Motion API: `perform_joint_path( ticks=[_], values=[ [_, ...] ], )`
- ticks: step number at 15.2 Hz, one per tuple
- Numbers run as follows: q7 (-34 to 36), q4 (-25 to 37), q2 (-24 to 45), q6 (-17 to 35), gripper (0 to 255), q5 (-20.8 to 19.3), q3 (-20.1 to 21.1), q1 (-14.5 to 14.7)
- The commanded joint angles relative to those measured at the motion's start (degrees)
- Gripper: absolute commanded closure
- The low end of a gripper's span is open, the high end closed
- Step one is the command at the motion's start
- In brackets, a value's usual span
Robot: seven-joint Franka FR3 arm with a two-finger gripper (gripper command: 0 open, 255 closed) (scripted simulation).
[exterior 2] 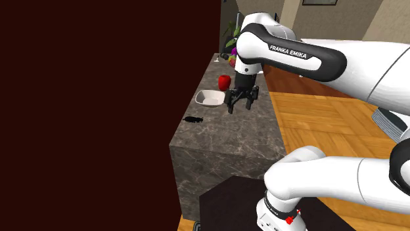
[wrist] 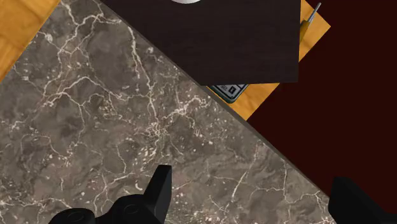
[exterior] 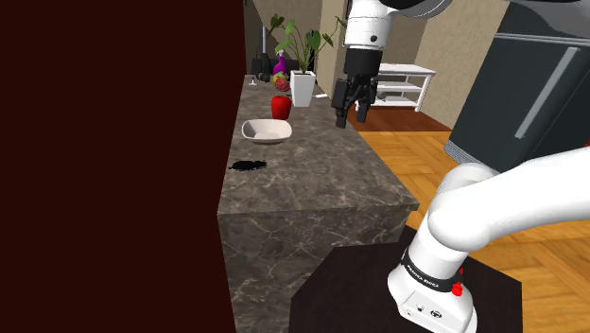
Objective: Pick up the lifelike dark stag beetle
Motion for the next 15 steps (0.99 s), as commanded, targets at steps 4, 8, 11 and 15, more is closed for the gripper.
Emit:
perform_joint_path(
  ticks=[4, 8, 11, 15],
  values=[
    [-4.6, -0.5, 4.9, 5.7, 0, -1.3, -0.9, 1.1],
    [-10.4, 0.0, 12.1, 13.0, 0, -2.6, -1.8, 2.5],
    [-14.6, 1.2, 18.0, 18.1, 0, -3.3, -2.4, 3.5],
    [-19.9, 4.0, 26.2, 24.2, 0, -3.9, -2.8, 4.8]
  ],
)
